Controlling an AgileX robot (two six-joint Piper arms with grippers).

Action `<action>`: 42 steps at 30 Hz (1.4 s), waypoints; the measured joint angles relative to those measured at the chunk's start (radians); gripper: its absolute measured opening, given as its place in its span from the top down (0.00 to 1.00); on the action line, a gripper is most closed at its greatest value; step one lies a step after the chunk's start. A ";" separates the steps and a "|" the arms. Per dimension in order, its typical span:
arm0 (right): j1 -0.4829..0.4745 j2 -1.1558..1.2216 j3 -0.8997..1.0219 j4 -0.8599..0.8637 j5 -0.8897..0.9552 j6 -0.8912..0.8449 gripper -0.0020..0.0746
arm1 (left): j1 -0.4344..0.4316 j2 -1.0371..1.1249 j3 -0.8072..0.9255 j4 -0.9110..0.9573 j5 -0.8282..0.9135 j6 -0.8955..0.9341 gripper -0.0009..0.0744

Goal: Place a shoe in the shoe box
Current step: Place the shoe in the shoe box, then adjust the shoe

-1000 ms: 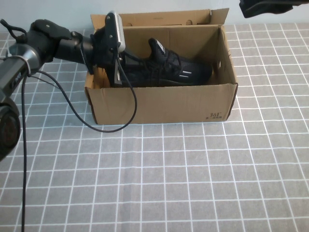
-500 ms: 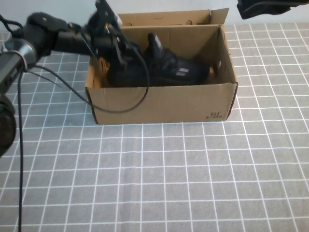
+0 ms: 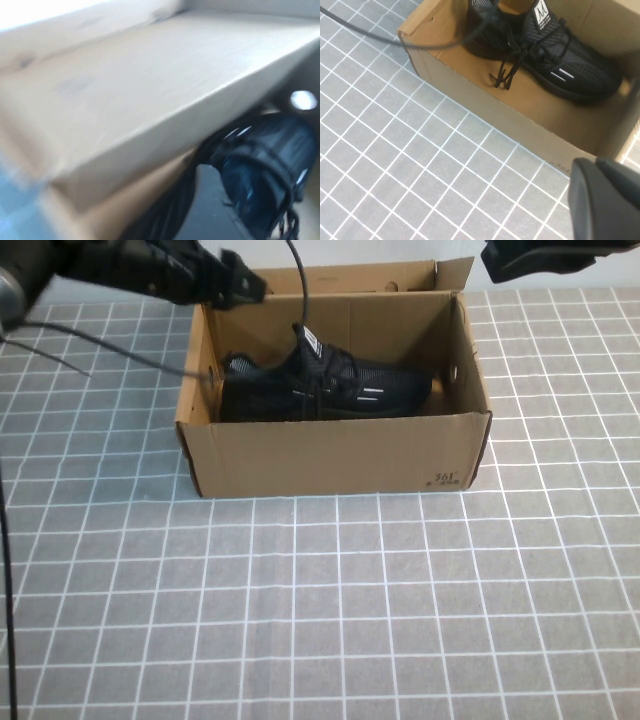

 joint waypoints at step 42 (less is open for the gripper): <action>0.000 0.002 0.000 -0.031 0.000 -0.078 0.99 | -0.250 0.026 0.000 0.997 0.030 -0.880 0.48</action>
